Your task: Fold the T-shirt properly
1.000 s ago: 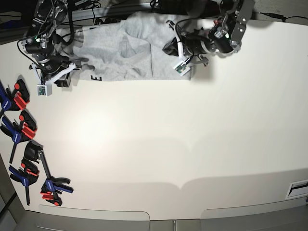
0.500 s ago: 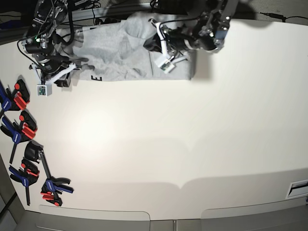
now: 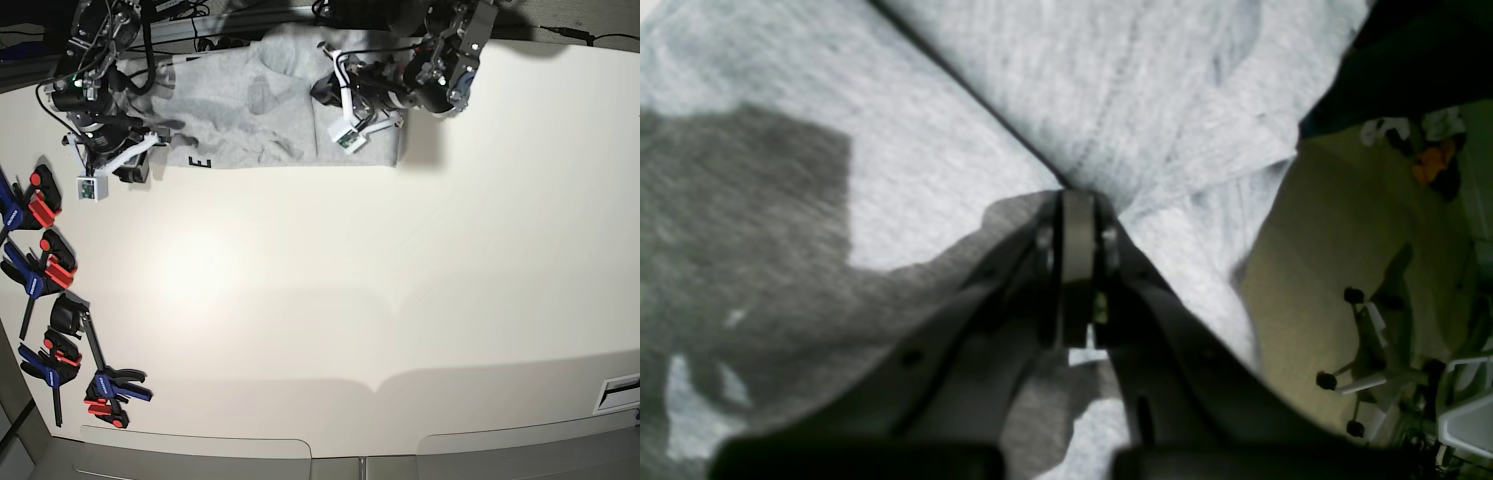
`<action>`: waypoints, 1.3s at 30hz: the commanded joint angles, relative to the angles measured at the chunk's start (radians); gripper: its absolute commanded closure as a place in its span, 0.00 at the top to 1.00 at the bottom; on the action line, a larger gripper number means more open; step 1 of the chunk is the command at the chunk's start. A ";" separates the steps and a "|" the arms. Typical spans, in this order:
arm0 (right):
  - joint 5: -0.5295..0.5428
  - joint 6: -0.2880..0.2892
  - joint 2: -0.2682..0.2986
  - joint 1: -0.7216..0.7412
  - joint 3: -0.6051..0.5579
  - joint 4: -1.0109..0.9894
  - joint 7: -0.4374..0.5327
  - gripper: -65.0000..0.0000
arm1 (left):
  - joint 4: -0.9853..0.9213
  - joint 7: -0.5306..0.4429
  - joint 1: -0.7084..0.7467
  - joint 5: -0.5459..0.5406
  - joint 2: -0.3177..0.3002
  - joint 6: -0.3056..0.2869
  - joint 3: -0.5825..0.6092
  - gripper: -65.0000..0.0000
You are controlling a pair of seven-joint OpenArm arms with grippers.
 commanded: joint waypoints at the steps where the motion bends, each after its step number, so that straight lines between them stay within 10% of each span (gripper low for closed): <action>1: 0.010 -0.004 0.013 0.008 0.005 0.016 0.023 0.14 | 0.016 -0.014 -0.007 -0.018 0.008 -0.007 0.002 0.00; 39: 0.010 -0.004 0.014 0.008 0.005 0.016 0.027 0.14 | -0.327 -0.235 -0.445 -0.028 0.137 -0.008 0.113 0.00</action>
